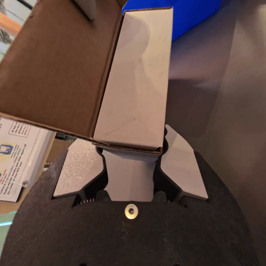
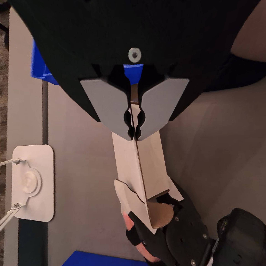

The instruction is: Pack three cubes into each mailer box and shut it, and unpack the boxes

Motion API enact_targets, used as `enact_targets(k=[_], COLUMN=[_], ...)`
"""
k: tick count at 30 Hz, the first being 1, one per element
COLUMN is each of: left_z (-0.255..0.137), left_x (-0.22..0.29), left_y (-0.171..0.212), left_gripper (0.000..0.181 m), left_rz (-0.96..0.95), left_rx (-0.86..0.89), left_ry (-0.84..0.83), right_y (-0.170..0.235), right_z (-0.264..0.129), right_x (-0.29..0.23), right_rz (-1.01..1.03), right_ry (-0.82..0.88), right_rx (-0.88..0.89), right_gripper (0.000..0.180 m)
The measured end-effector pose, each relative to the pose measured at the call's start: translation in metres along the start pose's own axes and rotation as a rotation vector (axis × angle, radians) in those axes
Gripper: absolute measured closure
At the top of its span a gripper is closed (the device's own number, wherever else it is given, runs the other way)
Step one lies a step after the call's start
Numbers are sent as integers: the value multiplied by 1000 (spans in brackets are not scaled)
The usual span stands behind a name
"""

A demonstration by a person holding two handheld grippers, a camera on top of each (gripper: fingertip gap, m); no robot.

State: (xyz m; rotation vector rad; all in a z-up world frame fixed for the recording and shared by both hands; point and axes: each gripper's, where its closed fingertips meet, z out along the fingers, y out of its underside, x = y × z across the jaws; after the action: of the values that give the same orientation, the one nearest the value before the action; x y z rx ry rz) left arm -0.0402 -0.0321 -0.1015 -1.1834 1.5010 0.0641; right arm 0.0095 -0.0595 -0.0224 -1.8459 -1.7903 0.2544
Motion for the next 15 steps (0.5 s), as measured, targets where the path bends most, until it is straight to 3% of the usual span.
enact_targets(k=[7,10,13,15], left_z=[-36,-59,-70,-68], left_x=[-39,-53,-48,-42], left_y=[-18,-31,-42,-58], left_gripper=[88,104,121,114], left_rz=[-11,25,211,323], left_rx=[90,141,120,99], left_ry=[-168,-246,-347,-396], right_y=[-8,-8,-8,-7], right_z=[7,9,10,11], right_x=[22,29,36,41], right_rz=[74,70,108,130], right_ry=[96,122,131,145], right_rx=[4,10,18,15], right_gripper=[176,176,176,176])
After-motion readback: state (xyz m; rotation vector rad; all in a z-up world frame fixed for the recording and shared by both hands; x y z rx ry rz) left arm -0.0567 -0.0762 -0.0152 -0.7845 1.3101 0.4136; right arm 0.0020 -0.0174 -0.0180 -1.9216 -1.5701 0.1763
